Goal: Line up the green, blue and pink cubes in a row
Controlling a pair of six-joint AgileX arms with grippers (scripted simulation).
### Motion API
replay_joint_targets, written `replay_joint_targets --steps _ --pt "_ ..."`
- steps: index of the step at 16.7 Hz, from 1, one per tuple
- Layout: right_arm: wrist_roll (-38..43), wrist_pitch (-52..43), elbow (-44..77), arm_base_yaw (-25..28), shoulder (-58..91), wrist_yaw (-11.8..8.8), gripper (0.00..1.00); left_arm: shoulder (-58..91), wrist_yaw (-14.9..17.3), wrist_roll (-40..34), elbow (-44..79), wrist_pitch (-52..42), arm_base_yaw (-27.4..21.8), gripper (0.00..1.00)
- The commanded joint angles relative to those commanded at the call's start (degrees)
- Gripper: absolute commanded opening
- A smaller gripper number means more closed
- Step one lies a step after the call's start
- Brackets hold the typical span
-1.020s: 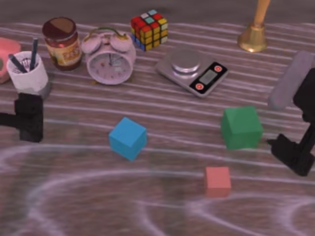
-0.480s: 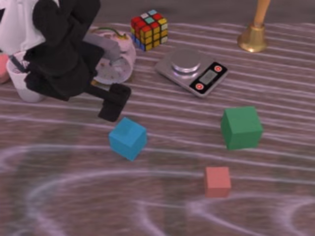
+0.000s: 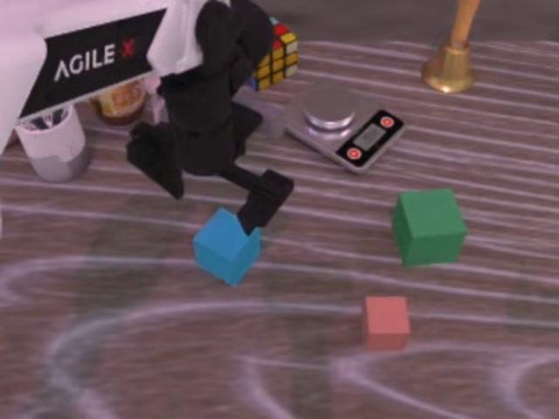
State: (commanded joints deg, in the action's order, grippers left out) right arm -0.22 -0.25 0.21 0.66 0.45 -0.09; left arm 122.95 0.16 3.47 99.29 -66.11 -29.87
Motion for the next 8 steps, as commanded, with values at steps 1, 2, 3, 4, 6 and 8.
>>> replay_joint_targets --steps 1,2,3,4,6,8 --pt "0.22 0.25 -0.21 -0.08 -0.45 0.09 1.0 0.49 -0.01 0.01 0.51 -0.24 -0.12 1.0" --pt "0.22 0.25 -0.21 -0.08 -0.45 0.09 1.0 0.49 -0.01 0.01 0.51 -0.24 -0.12 1.0" --pt "0.22 0.25 -0.21 -0.08 -0.45 0.09 1.0 0.49 -0.01 0.01 0.51 -0.24 -0.12 1.0" --pt "0.22 0.25 -0.21 -0.08 -0.45 0.09 1.0 0.49 -0.01 0.01 0.51 -0.24 -0.12 1.0" --pt "0.22 0.25 -0.21 -0.08 -0.45 0.09 1.0 0.43 0.0 0.02 0.19 0.06 0.15 1.0" --pt "0.22 0.25 -0.21 -0.08 -0.45 0.09 1.0 1.22 0.0 0.15 -1.37 2.17 0.04 1.0"
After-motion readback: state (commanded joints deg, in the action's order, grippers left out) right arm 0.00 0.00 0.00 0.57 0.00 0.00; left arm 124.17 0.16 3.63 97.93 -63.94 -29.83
